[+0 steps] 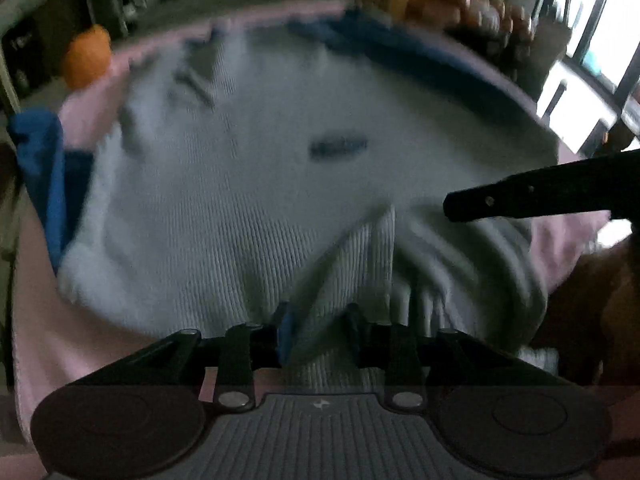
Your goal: Fold clothes
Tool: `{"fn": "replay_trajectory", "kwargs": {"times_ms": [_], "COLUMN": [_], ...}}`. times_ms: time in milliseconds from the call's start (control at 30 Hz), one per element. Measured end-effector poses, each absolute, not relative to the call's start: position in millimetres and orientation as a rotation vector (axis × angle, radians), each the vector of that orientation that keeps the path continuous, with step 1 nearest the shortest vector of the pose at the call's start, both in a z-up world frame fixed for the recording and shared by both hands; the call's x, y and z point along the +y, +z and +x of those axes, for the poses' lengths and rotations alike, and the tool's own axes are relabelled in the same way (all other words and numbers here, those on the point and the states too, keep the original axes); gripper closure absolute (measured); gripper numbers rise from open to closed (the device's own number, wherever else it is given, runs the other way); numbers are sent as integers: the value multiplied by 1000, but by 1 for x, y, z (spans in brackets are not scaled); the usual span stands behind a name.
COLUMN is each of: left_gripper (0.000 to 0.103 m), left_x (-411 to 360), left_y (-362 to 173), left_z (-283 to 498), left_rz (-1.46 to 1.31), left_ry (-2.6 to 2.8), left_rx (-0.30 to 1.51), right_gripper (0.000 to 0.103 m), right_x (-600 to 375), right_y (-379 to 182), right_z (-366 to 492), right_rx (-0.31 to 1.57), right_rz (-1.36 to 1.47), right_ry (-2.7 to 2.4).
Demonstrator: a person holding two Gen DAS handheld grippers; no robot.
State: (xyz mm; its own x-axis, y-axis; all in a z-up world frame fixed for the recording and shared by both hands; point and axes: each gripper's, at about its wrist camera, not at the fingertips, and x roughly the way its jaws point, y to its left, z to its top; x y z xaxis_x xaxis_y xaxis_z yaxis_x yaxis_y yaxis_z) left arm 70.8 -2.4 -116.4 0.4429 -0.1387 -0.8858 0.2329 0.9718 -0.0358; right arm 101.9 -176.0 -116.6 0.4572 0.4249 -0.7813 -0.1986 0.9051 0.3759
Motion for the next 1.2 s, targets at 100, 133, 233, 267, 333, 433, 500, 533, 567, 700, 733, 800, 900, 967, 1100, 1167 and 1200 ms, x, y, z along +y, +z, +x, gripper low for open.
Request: {"fn": "replay_trajectory", "kwargs": {"times_ms": [100, 133, 233, 267, 333, 433, 500, 533, 567, 700, 733, 800, 900, 967, 1100, 1167, 1200], "left_gripper": [76, 76, 75, 75, 71, 64, 63, 63, 66, 70, 70, 69, 67, 66, 66, 66, 66], "left_x": [8, 13, 28, 34, 47, 56, 57, 58, 62, 78, 82, 87, 90, 91, 87, 86, 85], "left_y": [-102, -93, -58, -45, -21, -4, -11, -20, -33, -83, -88, -92, -90, -89, -94, -93, -93], "left_z": [73, 76, 96, 105, 125, 157, 187, 196, 206, 240, 242, 241, 244, 243, 241, 241, 240], "left_rz": [70, 54, 31, 12, -40, -82, -66, -64, -72, -106, -125, -148, -151, -164, -160, -143, -129], "left_ry": [-271, -273, -226, -205, -174, -143, -100, -76, -48, 51, 38, 32, 40, 29, 27, 31, 32], "left_rx": [1113, 1086, 959, 913, 834, 752, 739, 751, 776, 874, 901, 923, 919, 924, 938, 923, 910], "right_gripper": [84, 84, 84, 84, 84, 77, 64, 60, 58, 59, 59, 65, 67, 67, 80, 99, 99], "right_x": [-174, -176, -184, -187, -192, -192, -186, -182, -178, -154, -148, -134, -112, -100, -87, -84, -91], "right_y": [-134, -133, -96, -79, -45, 1, 13, 16, 15, -28, -40, -62, -85, -96, -115, -121, -115], "right_z": [108, 108, 119, 126, 140, 170, 198, 213, 230, 308, 326, 357, 383, 396, 411, 413, 408], "right_rx": [1156, 1176, 1106, 1060, 968, 843, 800, 786, 782, 844, 860, 878, 873, 881, 904, 899, 866], "right_rz": [155, 142, 181, 204, 247, 287, 289, 285, 279, 221, 199, 143, 44, -4, -69, -98, -81], "right_ry": [325, 323, 352, 368, 399, 441, 453, 456, 452, 361, 337, 316, 308, 298, 274, 246, 212]}}
